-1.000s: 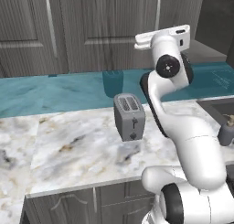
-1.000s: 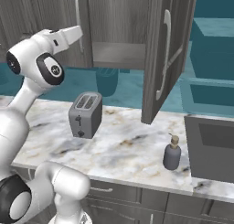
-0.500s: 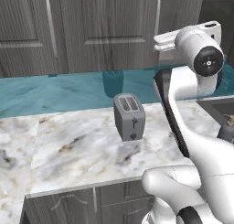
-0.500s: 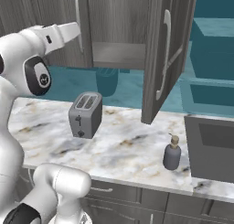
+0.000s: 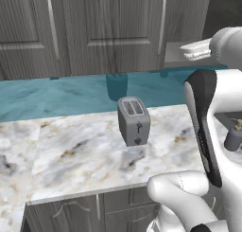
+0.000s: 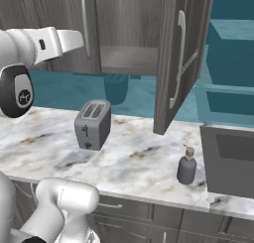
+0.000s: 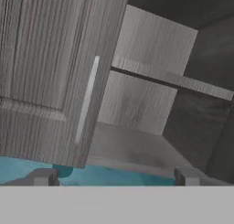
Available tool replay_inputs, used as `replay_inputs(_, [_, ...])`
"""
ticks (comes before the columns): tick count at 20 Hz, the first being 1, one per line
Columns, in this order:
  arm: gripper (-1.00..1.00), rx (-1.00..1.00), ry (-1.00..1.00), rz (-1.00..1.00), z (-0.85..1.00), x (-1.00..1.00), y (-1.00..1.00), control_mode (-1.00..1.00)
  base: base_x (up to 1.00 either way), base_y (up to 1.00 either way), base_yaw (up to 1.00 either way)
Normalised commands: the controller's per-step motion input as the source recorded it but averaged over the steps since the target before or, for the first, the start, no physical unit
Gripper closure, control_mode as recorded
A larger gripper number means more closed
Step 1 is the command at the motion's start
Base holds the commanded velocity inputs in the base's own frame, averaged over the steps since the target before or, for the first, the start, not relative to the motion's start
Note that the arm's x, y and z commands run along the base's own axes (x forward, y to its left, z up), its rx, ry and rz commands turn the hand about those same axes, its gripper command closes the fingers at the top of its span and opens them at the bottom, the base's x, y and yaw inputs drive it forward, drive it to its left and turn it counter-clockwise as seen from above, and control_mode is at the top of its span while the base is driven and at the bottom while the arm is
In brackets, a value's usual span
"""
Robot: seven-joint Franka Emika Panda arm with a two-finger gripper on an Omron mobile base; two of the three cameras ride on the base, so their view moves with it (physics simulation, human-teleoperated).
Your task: Open the cabinet. Pick the soap dispenser and place it next to the sink. Then close the cabinet.
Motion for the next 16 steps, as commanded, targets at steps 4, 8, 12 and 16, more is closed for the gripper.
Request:
replay_inputs(4, [-1.0,0.12,0.32,0.0,0.0,-0.21,0.0,-1.0,0.0,0.0,0.0])
replay_inputs(8, [-1.0,0.18,0.32,0.0,-0.13,0.0,0.0,-1.0,0.0,0.0,0.0])
replay_inputs(12, [-1.0,0.21,0.33,-0.03,-0.48,-0.03,0.0,-1.0,0.0,0.0,0.0])
replay_inputs(16, [-1.0,0.11,0.12,-0.01,-0.87,-0.08,0.0,-1.0,0.0,0.0,0.0])
